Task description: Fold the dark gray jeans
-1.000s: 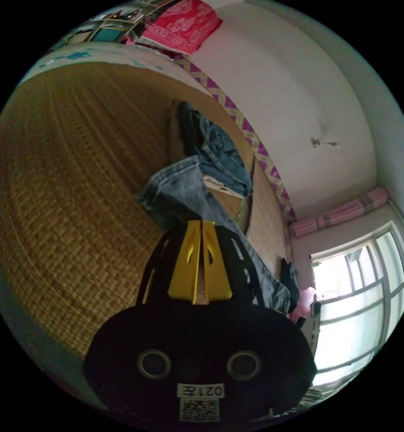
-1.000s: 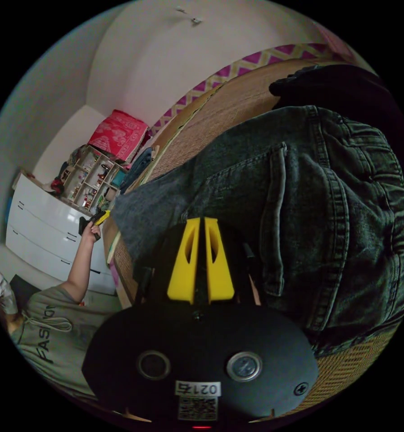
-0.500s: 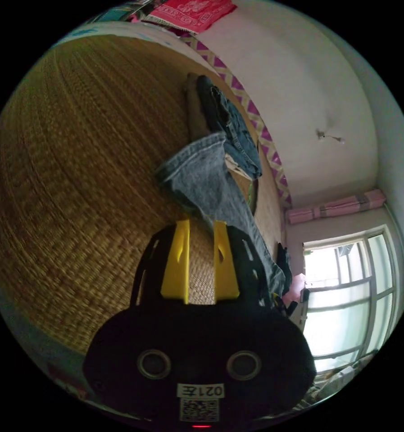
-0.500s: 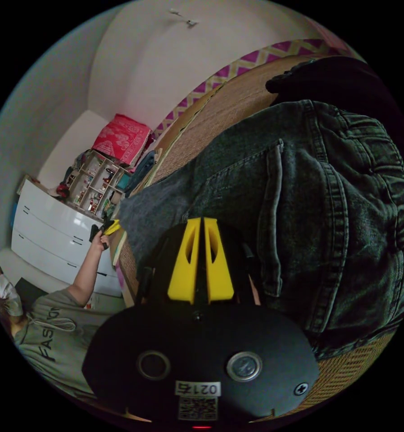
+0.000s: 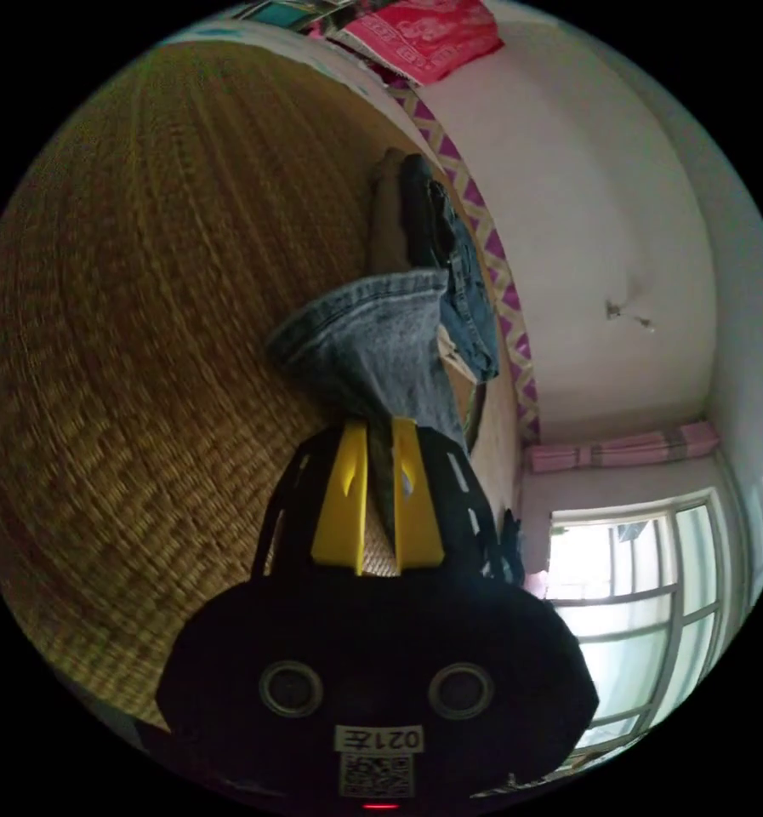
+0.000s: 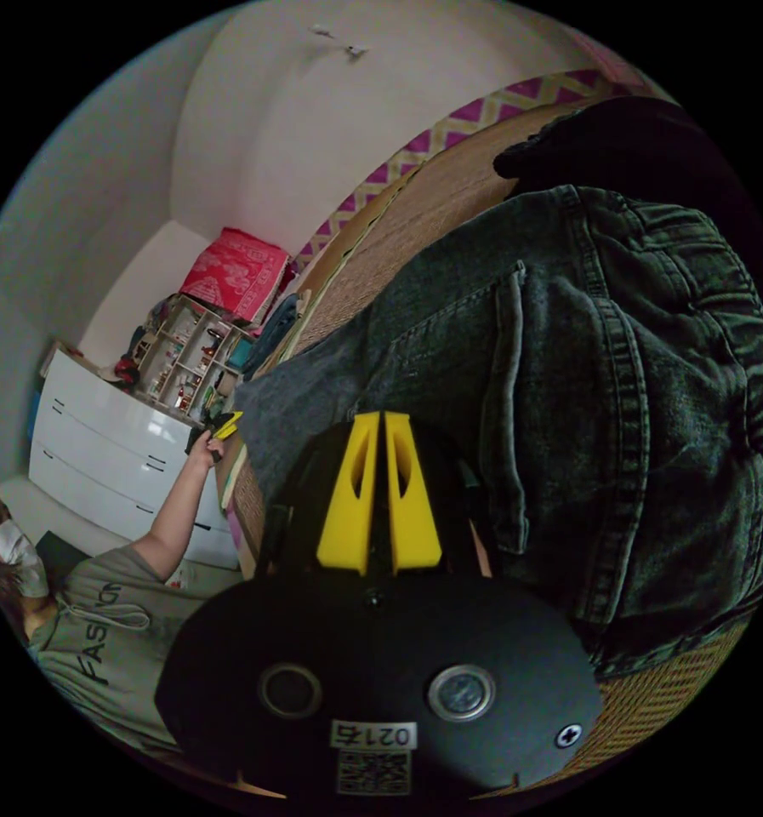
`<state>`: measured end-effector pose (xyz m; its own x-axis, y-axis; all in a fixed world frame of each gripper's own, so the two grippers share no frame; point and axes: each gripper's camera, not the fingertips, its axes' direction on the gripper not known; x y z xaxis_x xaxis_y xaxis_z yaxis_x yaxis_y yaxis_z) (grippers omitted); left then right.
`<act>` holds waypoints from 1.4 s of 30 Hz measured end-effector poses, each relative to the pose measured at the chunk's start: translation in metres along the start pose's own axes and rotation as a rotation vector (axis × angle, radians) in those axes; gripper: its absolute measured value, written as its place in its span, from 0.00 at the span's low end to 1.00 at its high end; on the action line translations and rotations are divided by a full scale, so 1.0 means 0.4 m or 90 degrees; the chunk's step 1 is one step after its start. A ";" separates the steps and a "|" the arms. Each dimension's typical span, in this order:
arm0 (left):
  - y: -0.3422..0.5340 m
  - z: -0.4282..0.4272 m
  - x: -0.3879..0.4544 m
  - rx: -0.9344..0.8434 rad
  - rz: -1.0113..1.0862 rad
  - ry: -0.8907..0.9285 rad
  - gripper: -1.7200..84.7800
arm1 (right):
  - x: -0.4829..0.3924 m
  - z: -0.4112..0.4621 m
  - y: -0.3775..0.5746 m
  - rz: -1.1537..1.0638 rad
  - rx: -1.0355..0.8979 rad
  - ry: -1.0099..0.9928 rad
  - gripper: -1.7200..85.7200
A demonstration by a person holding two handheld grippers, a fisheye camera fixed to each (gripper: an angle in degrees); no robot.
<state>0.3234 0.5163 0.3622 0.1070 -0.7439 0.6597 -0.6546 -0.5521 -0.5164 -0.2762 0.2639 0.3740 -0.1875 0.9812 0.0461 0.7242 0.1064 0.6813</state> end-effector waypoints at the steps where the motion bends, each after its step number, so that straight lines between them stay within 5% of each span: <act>1: 0.015 -0.003 -0.001 0.009 -0.001 0.028 0.04 | -0.003 -0.002 0.004 0.002 0.000 -0.004 0.02; 9: 0.214 -0.070 0.394 0.024 0.298 -0.032 0.01 | -0.141 -0.039 0.061 -0.133 -0.028 0.020 0.01; 14: 0.639 0.013 0.831 0.048 0.671 -0.133 0.01 | -0.379 -0.064 0.220 -0.325 -0.011 0.276 0.02; 20: 1.173 0.392 1.000 -0.036 0.922 -0.204 0.02 | -0.480 -0.045 0.406 -0.355 0.034 0.451 0.10; 25: 1.447 0.778 0.883 -0.213 1.012 -0.408 0.01 | -0.489 -0.057 0.499 -0.318 0.031 0.450 0.06; 33: 1.541 0.789 0.903 -0.155 0.998 -0.396 0.01 | -0.470 -0.095 0.556 -0.265 0.041 0.514 0.14; 38: 1.562 0.790 0.903 -0.096 0.970 -0.347 0.03 | -0.419 -0.170 0.535 -0.186 0.090 0.407 0.11; 42: 1.564 0.824 0.896 -0.172 0.995 -0.342 0.06 | -0.317 -0.281 0.503 -0.030 0.156 0.345 0.15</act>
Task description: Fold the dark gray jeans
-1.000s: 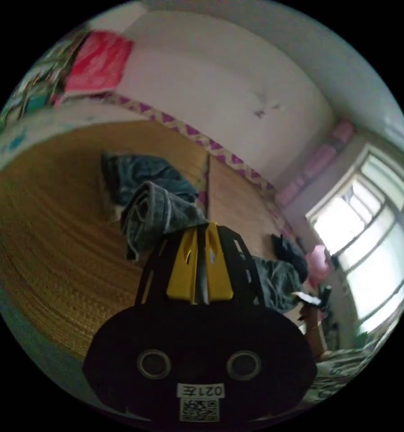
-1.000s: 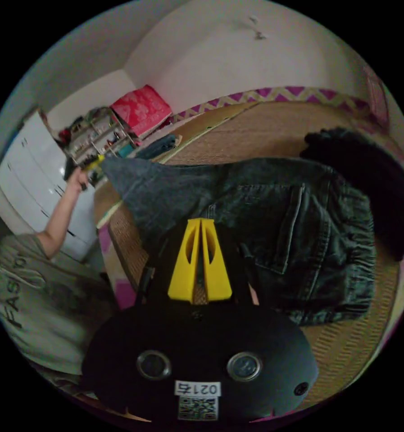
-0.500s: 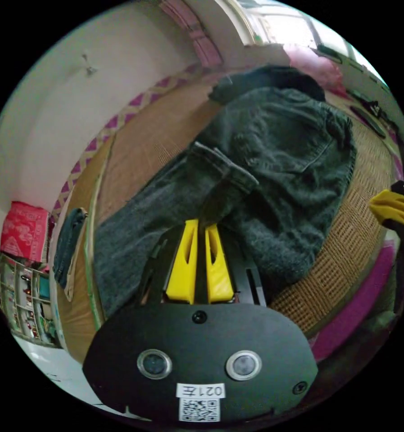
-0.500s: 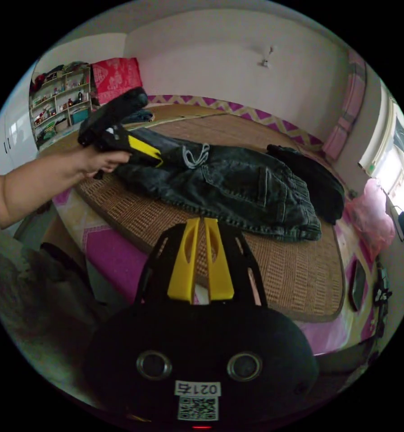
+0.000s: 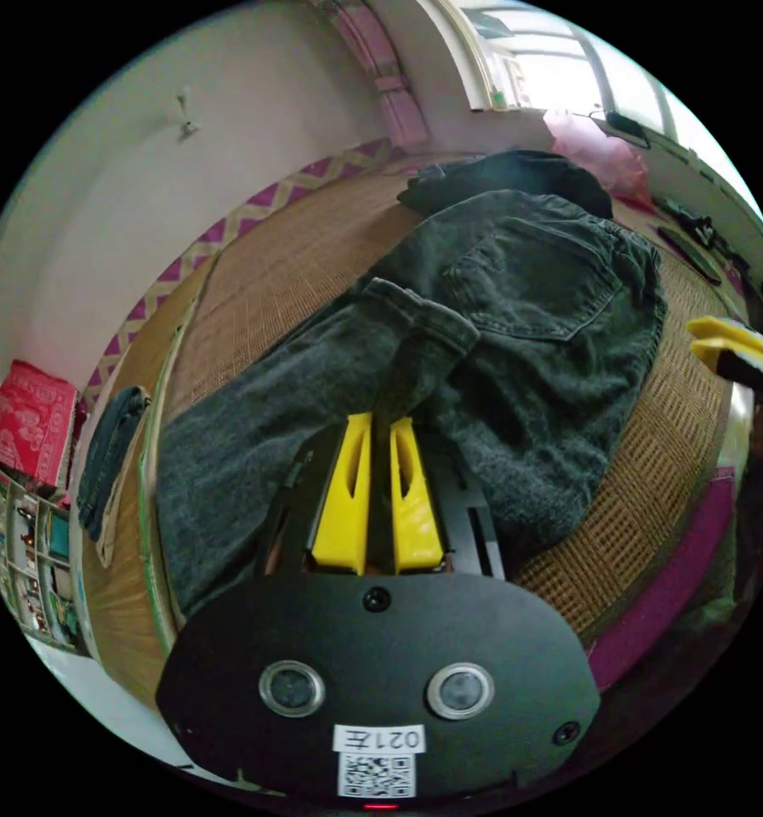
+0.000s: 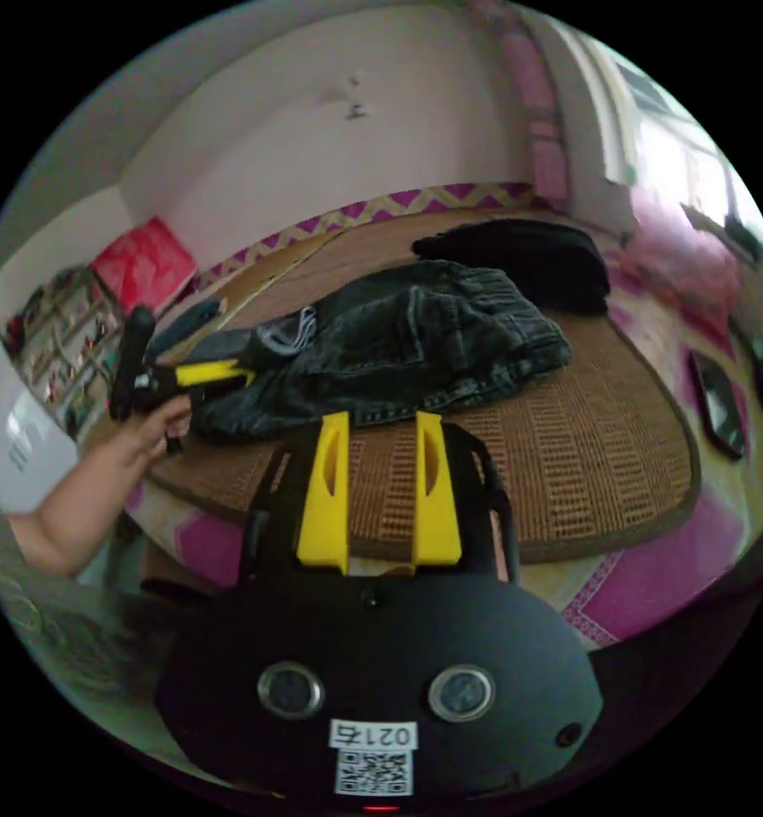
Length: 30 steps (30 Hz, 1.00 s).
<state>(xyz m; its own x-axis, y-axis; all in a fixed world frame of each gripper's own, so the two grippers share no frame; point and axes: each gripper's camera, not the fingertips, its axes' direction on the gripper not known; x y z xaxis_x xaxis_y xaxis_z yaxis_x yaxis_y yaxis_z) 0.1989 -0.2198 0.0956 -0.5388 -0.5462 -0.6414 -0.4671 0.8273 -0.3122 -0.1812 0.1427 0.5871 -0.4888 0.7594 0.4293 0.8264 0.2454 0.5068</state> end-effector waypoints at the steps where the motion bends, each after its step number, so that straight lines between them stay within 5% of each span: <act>1: -0.004 -0.004 -0.009 -0.004 0.001 0.019 0.07 | 0.059 -0.012 -0.012 0.067 0.007 -0.019 0.17; 8: 0.086 -0.084 -0.090 0.123 0.030 0.218 0.12 | 0.309 -0.028 -0.027 0.365 0.079 -0.090 0.19; 18: 0.314 -0.172 -0.216 0.127 -0.088 0.194 0.03 | 0.358 0.055 -0.132 0.512 0.114 -0.148 0.11; 21: 0.391 -0.176 -0.280 0.107 -0.155 0.175 0.01 | 0.230 -0.027 -0.206 0.396 0.178 -0.133 0.08; 30: 0.550 -0.174 -0.452 0.051 -0.339 0.054 0.01 | -0.744 0.002 -0.379 -0.293 0.164 -0.039 0.08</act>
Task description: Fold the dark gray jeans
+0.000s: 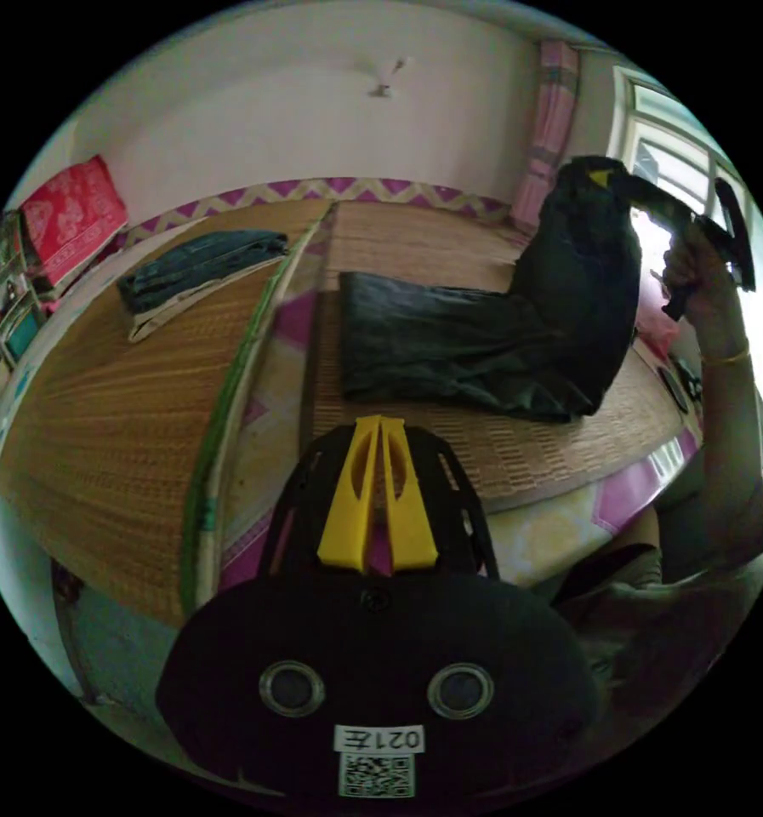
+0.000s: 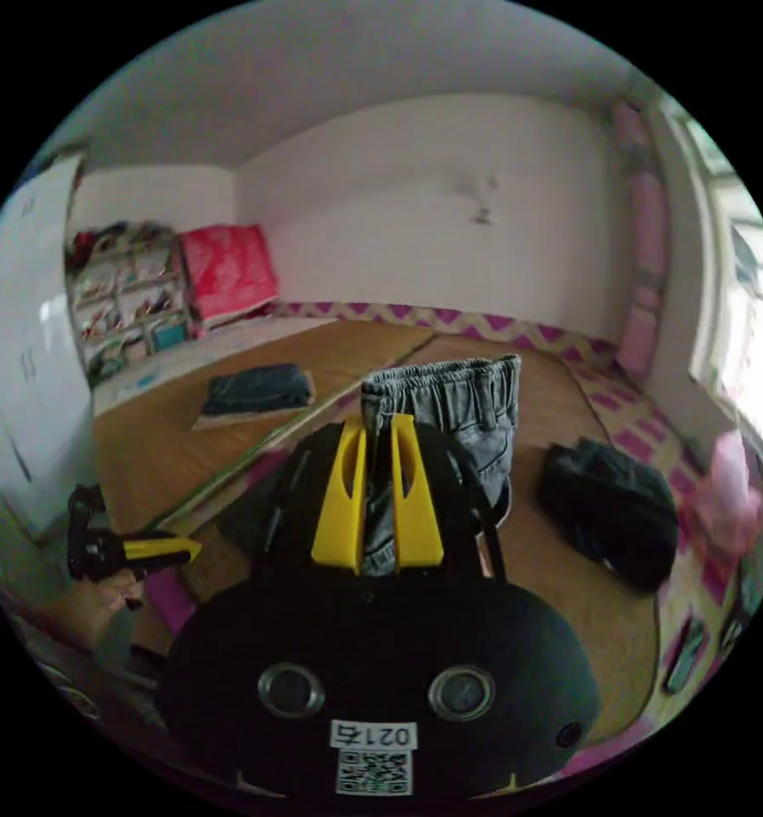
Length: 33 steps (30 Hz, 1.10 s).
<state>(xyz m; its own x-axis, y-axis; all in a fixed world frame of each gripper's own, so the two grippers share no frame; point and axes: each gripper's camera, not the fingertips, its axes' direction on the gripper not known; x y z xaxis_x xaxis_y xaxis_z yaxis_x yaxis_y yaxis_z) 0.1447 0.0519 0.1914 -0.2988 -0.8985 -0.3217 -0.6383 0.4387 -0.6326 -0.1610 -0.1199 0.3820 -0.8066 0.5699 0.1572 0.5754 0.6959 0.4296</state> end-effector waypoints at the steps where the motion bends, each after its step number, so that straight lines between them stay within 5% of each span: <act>1: 0.004 -0.004 -0.016 0.001 -0.008 -0.012 0.01 | -0.114 0.055 -0.015 -0.054 -0.010 -0.022 0.07; 7: 0.023 -0.023 -0.089 -0.001 -0.036 -0.001 0.01 | -0.482 0.487 0.126 -0.189 -0.250 -0.089 0.07; 12: 0.017 -0.034 -0.135 0.007 -0.030 -0.021 0.01 | -0.488 0.479 0.157 -0.144 -0.194 -0.107 0.08; 15: -0.031 -0.030 -0.143 0.035 -0.013 0.001 0.01 | -0.526 0.546 0.180 -0.204 -0.308 -0.170 0.12; 22: -0.241 0.028 -0.089 0.065 0.088 0.021 0.03 | -0.346 0.404 0.158 -0.167 -0.268 -0.124 0.14; 26: -0.323 0.259 -0.083 -0.107 0.096 -0.045 0.01 | -0.275 0.536 0.261 -0.154 -0.403 -0.072 0.14; 33: -0.334 0.221 -0.182 -0.034 0.034 -0.035 0.01 | -0.092 0.477 0.263 -0.055 -0.322 -0.161 0.13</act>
<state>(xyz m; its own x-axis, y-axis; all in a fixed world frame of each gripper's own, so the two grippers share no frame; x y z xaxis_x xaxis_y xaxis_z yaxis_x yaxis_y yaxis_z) 0.3143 0.0600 0.2371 -0.2951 -0.8706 -0.3936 -0.6598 0.4836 -0.5751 -0.0448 0.0157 0.2519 -0.7546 0.6503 -0.0877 0.3224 0.4838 0.8136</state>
